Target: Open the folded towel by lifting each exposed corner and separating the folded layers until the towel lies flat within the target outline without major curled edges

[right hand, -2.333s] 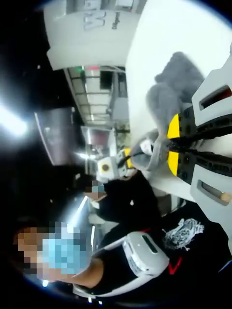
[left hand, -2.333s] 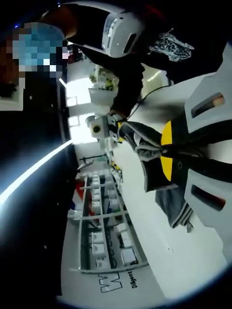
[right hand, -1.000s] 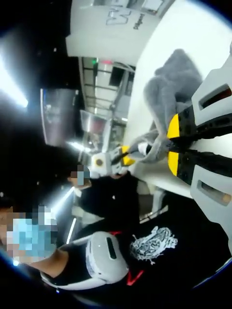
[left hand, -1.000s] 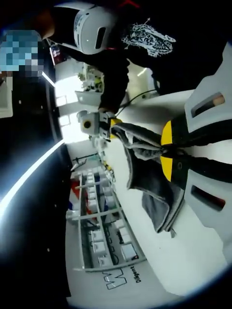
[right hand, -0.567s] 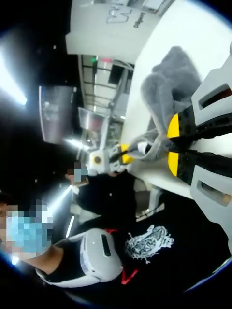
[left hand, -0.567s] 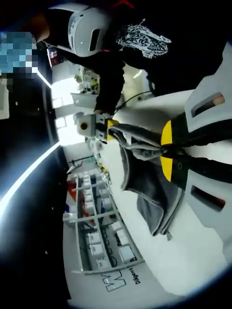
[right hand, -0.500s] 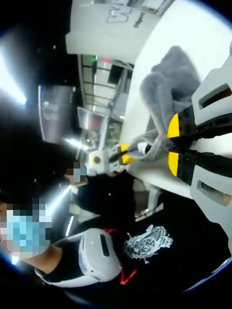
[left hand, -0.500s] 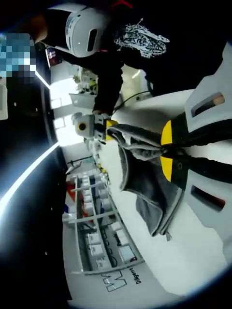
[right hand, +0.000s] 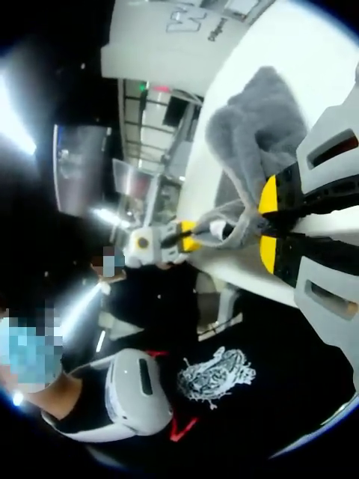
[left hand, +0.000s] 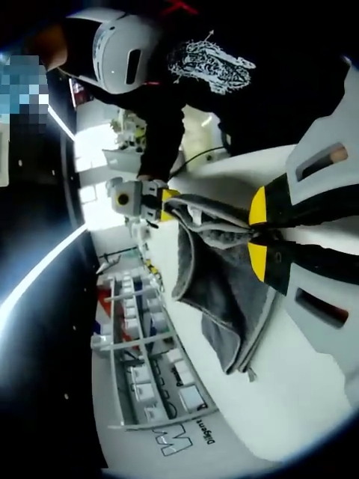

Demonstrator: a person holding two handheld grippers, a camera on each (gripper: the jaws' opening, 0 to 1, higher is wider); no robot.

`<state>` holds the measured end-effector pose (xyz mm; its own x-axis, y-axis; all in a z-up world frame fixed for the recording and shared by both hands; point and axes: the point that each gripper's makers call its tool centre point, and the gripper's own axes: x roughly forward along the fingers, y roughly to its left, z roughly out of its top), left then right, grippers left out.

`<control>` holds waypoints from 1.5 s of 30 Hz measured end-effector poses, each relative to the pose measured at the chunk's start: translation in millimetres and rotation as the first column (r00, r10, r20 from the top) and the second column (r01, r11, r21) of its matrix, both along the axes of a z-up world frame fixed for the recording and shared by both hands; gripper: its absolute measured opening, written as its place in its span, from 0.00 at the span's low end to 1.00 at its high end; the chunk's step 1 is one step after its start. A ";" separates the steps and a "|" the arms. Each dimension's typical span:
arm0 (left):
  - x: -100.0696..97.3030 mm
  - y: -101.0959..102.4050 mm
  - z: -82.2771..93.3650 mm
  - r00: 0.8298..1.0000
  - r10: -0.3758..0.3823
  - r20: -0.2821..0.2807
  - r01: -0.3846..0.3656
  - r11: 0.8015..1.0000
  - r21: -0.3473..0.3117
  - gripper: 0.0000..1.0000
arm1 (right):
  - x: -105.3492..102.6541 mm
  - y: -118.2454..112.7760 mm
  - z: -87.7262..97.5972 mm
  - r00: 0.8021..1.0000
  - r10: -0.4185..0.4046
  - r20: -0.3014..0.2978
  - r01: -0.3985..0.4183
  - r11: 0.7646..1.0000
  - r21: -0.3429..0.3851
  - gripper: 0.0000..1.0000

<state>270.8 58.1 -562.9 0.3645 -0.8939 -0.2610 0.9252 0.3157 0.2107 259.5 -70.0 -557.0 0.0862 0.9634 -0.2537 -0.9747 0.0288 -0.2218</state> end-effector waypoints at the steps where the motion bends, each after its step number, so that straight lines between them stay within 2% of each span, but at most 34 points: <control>1: -0.4 -0.1 -0.5 1.000 -0.002 -0.002 0.002 1.000 0.001 0.04 | 0.0 -0.2 -0.1 1.000 -0.001 0.001 0.001 1.000 0.000 0.03; 12: -3.6 0.0 -6.8 1.000 -0.011 -0.014 0.011 1.000 0.019 0.04 | -7.3 -2.6 -5.6 1.000 -0.002 -0.010 0.002 1.000 -0.025 0.06; 24: -12.3 3.3 -11.5 0.999 -0.030 0.018 0.029 0.998 0.054 0.10 | -14.6 -10.0 -8.4 1.000 -0.006 -0.006 0.006 0.999 -0.042 0.09; 29: -15.7 10.5 -12.9 0.999 -0.038 -0.009 0.039 0.998 0.054 0.11 | -16.8 -11.9 -8.5 1.000 -0.005 -0.010 0.005 0.999 -0.044 0.10; 34: -17.9 15.9 -2.4 0.998 -0.040 -0.041 0.039 0.999 -0.015 0.11 | -16.8 -12.9 -8.3 1.000 -0.006 -0.011 0.006 0.999 -0.043 0.10; 39: -17.6 17.9 9.4 0.998 -0.039 -0.045 0.036 0.997 -0.069 0.11 | -16.5 -14.1 -8.2 1.000 -0.009 -0.012 0.009 0.999 -0.038 0.10; 45: -16.4 15.6 5.4 0.999 -0.034 -0.042 0.032 0.998 -0.051 0.11 | -18.5 -14.5 -9.7 1.000 -0.002 0.021 0.003 0.999 -0.043 0.06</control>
<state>254.4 73.6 -557.4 0.3237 -0.9177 -0.2304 0.9432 0.2938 0.1551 241.0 -84.5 -566.7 0.0948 0.9514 -0.2930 -0.9696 0.0217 -0.2436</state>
